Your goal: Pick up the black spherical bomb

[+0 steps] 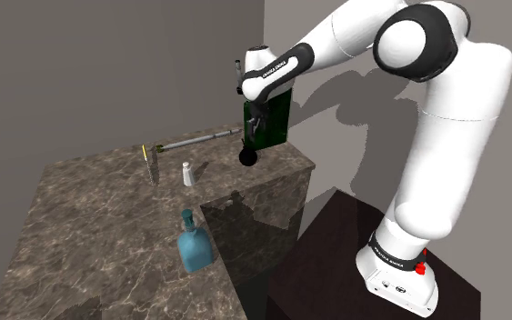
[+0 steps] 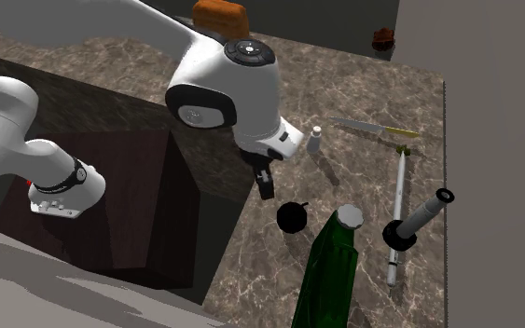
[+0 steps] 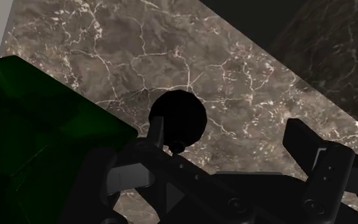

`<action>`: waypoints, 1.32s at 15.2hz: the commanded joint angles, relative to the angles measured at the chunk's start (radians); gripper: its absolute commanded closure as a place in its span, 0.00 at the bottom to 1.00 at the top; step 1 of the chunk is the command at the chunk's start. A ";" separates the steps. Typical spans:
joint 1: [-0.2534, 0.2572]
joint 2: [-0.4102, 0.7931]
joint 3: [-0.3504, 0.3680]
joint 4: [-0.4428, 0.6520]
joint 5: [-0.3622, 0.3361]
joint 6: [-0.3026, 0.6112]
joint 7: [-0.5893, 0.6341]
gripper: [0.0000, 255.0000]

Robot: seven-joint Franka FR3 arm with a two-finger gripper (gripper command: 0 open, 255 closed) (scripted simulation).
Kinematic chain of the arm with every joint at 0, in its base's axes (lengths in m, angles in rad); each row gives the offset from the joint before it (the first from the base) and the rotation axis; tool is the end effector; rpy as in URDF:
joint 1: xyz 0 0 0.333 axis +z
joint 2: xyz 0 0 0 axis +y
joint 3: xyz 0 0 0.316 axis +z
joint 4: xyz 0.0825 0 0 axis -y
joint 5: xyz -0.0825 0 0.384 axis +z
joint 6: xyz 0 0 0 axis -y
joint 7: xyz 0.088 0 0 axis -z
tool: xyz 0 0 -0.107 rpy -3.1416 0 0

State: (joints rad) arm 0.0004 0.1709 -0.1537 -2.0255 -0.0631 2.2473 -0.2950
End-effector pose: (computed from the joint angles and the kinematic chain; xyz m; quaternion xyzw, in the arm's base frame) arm 0.5811 -0.0893 0.3712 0.9948 0.0912 0.0171 0.0430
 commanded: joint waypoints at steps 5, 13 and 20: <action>-0.020 0.245 0.005 0.220 0.023 0.031 -0.031 0.00; -0.039 0.432 0.013 0.381 0.036 0.061 -0.045 0.00; -0.042 0.464 0.015 0.381 0.038 0.093 -0.044 1.00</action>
State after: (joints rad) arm -0.0408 0.6328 -0.1387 -1.6464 -0.0251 2.3397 -0.3392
